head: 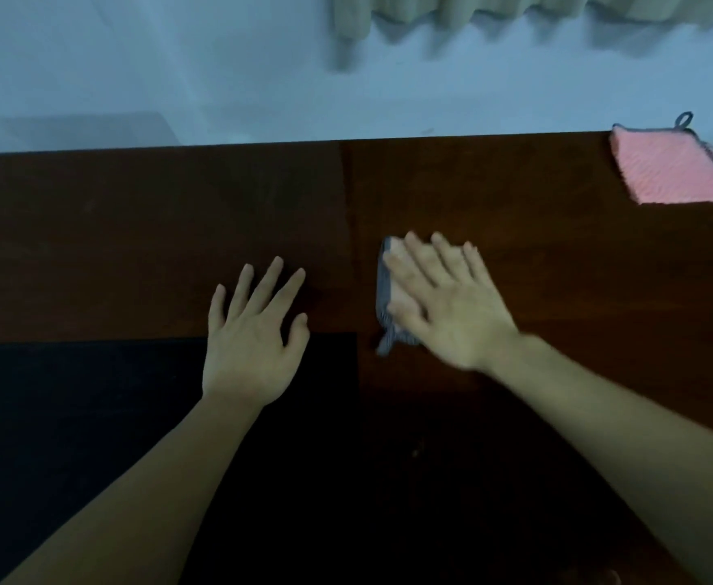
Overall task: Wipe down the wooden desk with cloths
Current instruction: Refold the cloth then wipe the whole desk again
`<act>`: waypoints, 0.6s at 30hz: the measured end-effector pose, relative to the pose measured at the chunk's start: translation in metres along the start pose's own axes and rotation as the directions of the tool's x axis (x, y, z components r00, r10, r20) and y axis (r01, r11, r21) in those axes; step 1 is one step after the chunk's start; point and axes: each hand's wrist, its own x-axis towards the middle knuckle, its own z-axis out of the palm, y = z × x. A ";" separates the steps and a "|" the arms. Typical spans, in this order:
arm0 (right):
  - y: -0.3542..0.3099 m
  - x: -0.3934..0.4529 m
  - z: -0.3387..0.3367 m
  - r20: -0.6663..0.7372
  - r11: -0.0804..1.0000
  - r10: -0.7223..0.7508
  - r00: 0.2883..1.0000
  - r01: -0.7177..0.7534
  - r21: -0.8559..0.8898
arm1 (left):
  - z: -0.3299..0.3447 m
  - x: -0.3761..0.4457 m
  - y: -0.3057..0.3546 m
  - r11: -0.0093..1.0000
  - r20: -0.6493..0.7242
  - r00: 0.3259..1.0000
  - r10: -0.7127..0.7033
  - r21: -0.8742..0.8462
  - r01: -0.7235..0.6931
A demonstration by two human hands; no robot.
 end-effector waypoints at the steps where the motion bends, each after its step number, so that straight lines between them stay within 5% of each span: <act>1: 0.003 0.015 -0.004 0.003 0.999 0.046 0.999 -0.046 0.008 | 0.001 0.000 0.000 1.000 -0.005 1.000 0.003 0.000 -0.003; 7: -0.014 0.032 -0.008 0.008 0.980 0.189 0.982 -0.189 0.055 | 0.002 0.001 -0.002 1.000 -0.001 1.000 0.000 0.009 0.000; 15: -0.060 -0.084 0.016 0.067 0.995 -0.077 0.995 0.072 0.071 | -0.002 0.001 0.001 1.000 0.009 1.000 0.019 0.006 -0.019; 18: -0.044 -0.074 0.013 0.054 0.997 -0.073 0.996 0.072 0.030 | -0.002 0.001 0.000 1.000 0.035 0.999 0.018 0.005 -0.018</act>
